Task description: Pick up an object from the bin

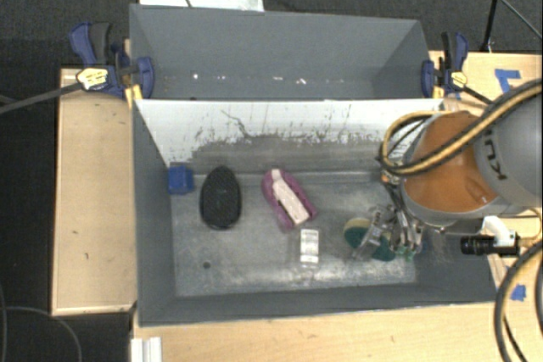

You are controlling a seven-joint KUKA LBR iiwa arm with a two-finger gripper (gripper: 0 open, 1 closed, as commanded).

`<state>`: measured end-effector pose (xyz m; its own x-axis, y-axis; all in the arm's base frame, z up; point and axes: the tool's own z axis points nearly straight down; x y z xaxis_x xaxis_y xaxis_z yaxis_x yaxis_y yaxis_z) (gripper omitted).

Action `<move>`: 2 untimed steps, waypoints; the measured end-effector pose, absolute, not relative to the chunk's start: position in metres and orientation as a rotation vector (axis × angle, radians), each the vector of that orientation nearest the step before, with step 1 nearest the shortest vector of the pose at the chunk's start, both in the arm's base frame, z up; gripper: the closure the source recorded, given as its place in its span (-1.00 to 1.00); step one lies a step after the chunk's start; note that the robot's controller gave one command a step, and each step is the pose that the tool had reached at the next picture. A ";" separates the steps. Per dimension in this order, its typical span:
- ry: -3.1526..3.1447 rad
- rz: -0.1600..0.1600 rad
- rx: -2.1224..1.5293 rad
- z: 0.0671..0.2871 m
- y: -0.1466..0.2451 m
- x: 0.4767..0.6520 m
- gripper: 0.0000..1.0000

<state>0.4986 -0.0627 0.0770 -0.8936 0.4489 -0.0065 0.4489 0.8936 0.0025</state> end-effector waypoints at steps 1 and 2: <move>3.050 0.002 0.720 0.092 -0.063 0.500 1.00; 3.049 0.002 0.715 0.184 -0.063 0.502 1.00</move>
Offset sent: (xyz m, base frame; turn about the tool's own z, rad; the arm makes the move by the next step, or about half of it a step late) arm 0.0002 -0.0001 0.0143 0.0000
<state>0.5021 -0.0627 0.1839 -0.8958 0.4443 -0.0089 0.4443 0.8959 0.0037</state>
